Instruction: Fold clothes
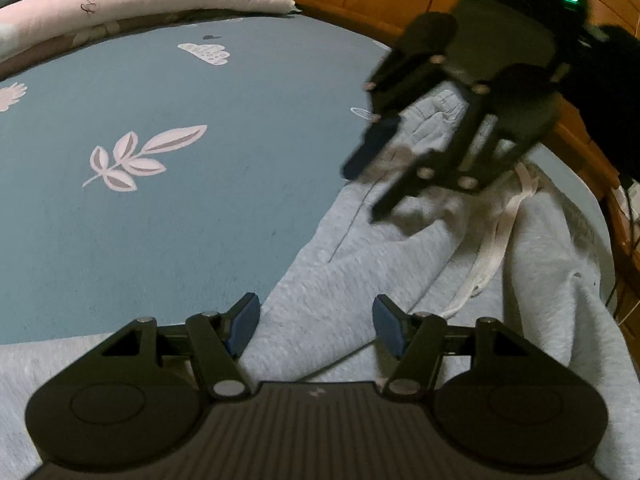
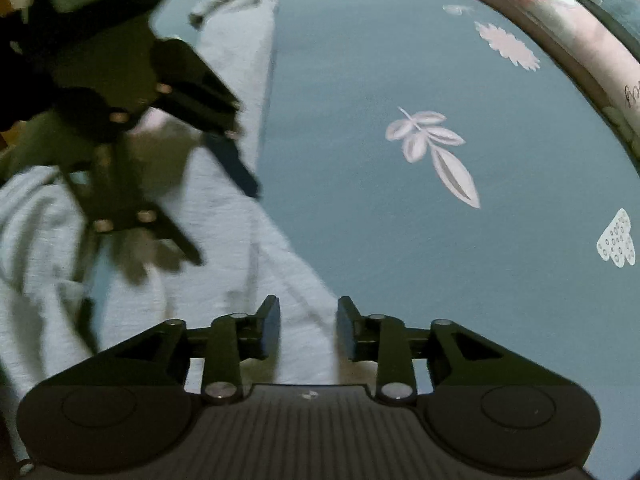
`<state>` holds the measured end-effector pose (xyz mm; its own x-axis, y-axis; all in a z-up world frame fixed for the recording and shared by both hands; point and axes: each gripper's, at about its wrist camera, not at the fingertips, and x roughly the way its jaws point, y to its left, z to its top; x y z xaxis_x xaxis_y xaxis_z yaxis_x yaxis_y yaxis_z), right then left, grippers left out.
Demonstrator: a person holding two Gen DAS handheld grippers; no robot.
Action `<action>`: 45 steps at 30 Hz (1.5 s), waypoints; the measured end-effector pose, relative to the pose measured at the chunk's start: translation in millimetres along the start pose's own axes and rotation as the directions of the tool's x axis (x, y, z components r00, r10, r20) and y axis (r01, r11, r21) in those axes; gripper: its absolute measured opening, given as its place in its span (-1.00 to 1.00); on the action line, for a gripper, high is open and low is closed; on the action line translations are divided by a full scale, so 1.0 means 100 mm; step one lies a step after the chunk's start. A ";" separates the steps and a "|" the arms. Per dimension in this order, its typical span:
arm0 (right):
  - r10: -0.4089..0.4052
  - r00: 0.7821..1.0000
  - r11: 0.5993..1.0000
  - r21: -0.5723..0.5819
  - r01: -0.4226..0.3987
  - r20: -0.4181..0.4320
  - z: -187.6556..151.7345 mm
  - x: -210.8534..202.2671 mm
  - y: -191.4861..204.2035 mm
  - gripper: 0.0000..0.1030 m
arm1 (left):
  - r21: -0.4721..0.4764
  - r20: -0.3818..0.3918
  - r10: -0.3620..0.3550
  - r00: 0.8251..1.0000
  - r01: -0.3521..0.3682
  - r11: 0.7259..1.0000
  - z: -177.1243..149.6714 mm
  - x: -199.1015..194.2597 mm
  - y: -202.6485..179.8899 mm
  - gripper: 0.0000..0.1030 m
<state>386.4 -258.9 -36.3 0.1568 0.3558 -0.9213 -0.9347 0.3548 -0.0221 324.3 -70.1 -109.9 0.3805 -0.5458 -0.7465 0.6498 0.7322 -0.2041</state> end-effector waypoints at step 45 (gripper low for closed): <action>-0.066 0.997 0.997 -0.028 0.067 0.033 -0.20 -0.29 -0.08 0.11 | 0.458 -0.006 -0.019 1.000 0.020 0.889 0.54 0.28 -0.50 -0.96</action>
<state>382.5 -289.4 -17.3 0.2286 0.3596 -0.9047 -0.9307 0.3534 -0.0947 338.4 -144.0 -86.3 0.3637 -0.5572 -0.7465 0.8865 0.4532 0.0936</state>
